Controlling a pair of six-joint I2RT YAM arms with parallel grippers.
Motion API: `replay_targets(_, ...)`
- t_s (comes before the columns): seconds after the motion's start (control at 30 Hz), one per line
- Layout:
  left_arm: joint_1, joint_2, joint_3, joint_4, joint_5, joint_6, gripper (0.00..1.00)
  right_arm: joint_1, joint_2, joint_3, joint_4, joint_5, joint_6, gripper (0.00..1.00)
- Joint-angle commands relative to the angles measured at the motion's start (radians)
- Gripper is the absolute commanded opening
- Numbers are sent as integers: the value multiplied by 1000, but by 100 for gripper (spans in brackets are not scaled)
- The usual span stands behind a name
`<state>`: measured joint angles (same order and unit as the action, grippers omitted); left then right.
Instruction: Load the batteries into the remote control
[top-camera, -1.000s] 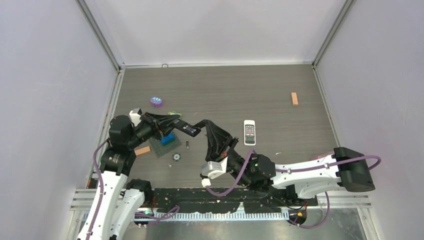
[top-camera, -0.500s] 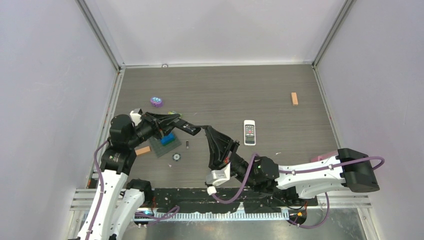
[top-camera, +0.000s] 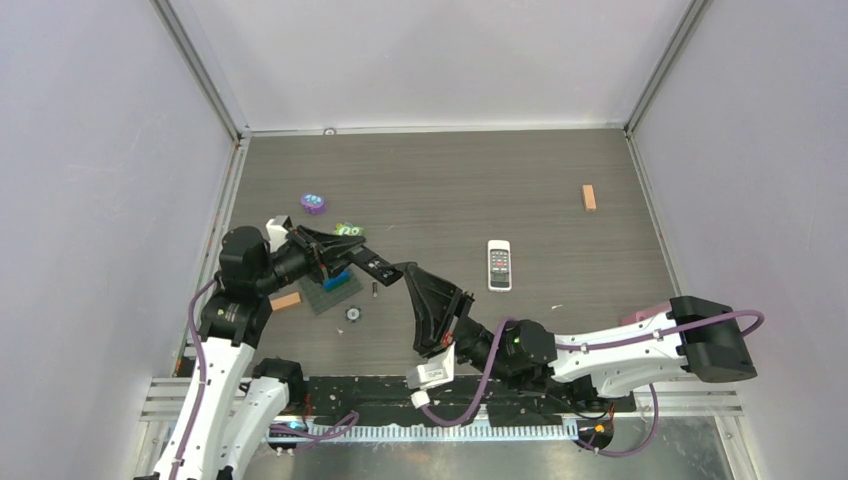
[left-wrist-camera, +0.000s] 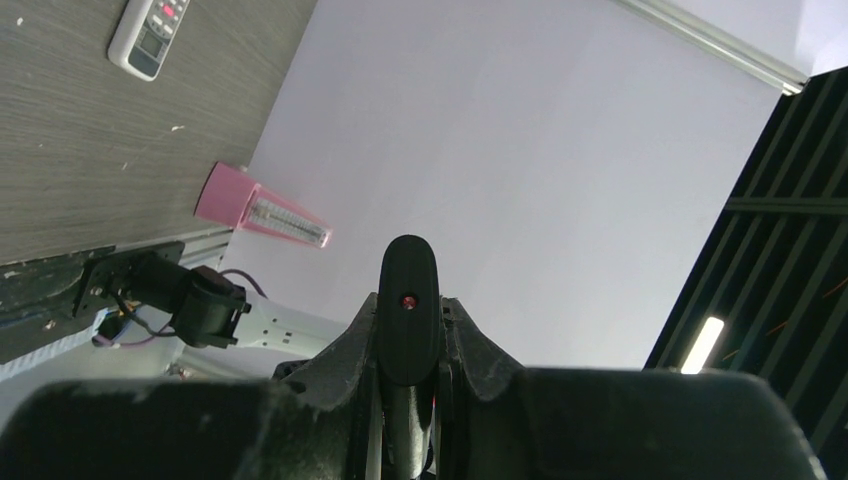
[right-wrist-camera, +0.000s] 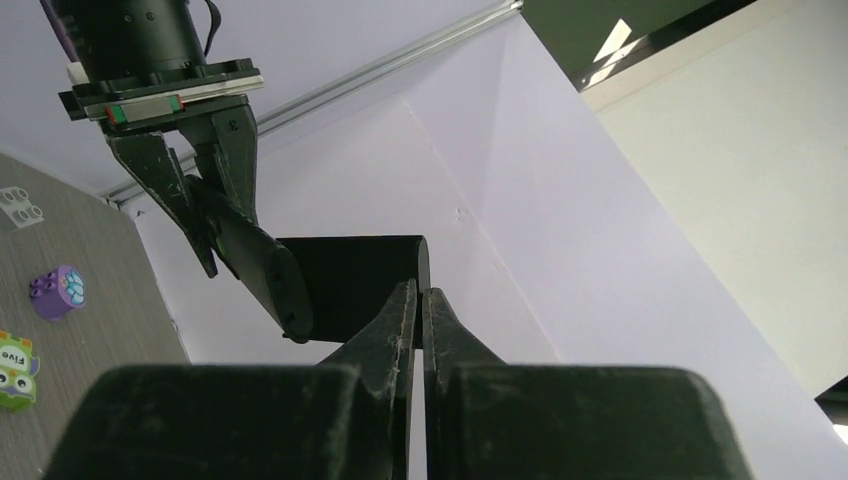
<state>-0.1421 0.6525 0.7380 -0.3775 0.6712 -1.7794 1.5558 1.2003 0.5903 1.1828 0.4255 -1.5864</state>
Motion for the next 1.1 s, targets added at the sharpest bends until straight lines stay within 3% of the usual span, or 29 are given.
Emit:
replay_targets(0.0, -2, 15, 63, 10, 74, 24, 0, 36, -8, -21, 16, -85, -66, 5)
replay_targets(0.27, -1, 27, 75, 65, 94, -29, 0, 53, -32, -60, -25, -121, -105, 6)
replay_targets(0.57, -1, 26, 66, 93, 79, -51, 0, 58, -51, -72, -79, -122, -115, 16)
replay_targets(0.9, -1, 18, 62, 90, 67, -42, 0, 59, -45, -58, -69, -108, -97, 13)
replay_targets(1.07, 17, 33, 61, 57, 6, 49, 0, 58, -50, -45, -27, -33, 49, 18)
